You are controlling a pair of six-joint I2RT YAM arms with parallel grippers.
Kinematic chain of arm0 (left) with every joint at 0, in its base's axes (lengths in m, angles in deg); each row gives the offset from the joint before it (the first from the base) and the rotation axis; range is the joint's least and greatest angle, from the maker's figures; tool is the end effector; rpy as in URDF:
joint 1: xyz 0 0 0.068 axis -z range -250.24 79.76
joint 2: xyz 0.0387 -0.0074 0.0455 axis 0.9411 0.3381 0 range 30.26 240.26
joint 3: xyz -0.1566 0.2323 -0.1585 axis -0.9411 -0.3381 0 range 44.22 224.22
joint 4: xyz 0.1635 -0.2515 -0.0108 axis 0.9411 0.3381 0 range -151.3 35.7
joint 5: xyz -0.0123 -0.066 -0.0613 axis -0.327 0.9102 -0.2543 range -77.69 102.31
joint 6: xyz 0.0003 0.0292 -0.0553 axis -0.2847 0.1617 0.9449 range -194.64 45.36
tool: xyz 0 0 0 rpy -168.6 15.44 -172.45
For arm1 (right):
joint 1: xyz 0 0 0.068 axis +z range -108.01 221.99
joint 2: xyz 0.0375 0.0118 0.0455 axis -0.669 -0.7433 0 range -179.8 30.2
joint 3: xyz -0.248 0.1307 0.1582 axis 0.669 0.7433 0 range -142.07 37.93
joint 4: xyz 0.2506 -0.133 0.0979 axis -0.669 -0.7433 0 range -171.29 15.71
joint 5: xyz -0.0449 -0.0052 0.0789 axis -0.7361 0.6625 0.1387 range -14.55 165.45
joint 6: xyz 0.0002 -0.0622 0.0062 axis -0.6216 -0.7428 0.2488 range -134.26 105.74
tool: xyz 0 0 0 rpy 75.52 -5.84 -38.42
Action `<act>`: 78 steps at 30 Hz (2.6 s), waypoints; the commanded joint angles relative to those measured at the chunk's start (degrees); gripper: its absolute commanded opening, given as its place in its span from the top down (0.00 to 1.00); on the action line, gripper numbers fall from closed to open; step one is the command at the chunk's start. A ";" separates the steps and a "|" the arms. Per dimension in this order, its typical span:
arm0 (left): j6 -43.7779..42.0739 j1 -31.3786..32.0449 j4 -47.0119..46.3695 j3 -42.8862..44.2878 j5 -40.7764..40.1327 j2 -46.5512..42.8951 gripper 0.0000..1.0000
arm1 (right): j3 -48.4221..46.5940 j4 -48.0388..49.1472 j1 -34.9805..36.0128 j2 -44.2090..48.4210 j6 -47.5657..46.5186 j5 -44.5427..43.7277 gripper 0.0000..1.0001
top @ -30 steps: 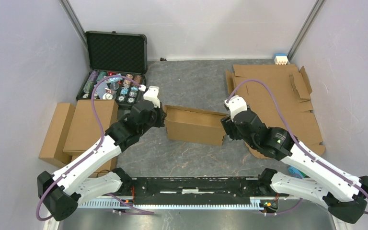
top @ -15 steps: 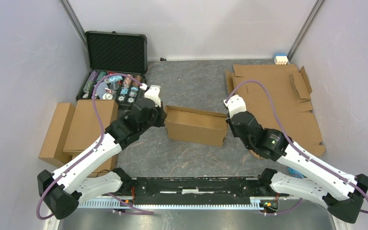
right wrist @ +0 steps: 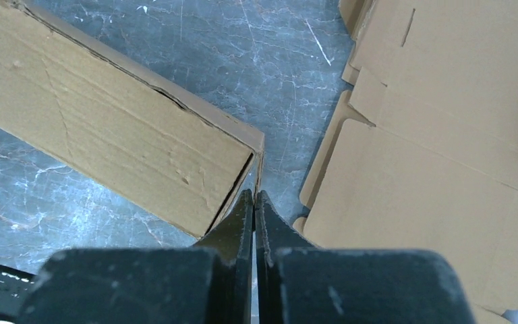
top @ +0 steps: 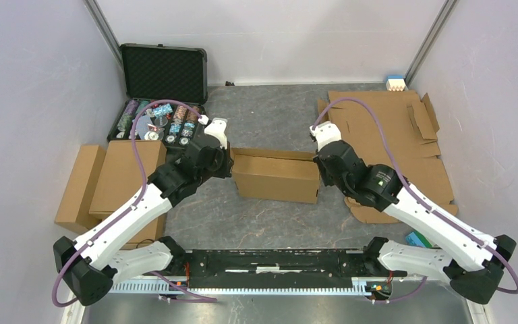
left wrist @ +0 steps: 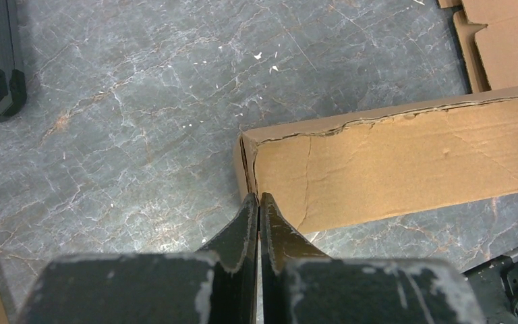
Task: Fold the paper box
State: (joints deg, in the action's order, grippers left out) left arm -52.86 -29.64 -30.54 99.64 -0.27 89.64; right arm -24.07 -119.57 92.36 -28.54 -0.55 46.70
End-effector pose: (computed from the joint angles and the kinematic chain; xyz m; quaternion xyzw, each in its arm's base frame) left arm 0.1953 -0.1536 0.3554 0.0938 0.8770 -0.1557 0.4447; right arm 0.1611 0.1586 0.3811 -0.1825 0.8718 0.0167 0.4542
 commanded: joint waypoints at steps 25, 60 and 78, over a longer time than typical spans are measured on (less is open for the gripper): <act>0.81 0.27 6.33 11.29 5.68 6.96 0.98 | -9.64 -8.52 -14.36 -8.18 18.18 23.84 1.00; 0.46 0.27 5.36 10.41 4.53 8.53 0.98 | -10.09 -8.63 -14.39 -8.14 13.14 18.02 1.00; 0.45 0.32 5.32 10.41 4.76 8.59 0.98 | -7.34 -6.53 -14.66 -6.95 15.96 19.43 1.00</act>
State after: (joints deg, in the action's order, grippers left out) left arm -52.86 -29.66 -24.33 108.69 2.20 97.79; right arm -32.33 -128.42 77.58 -36.58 13.37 64.64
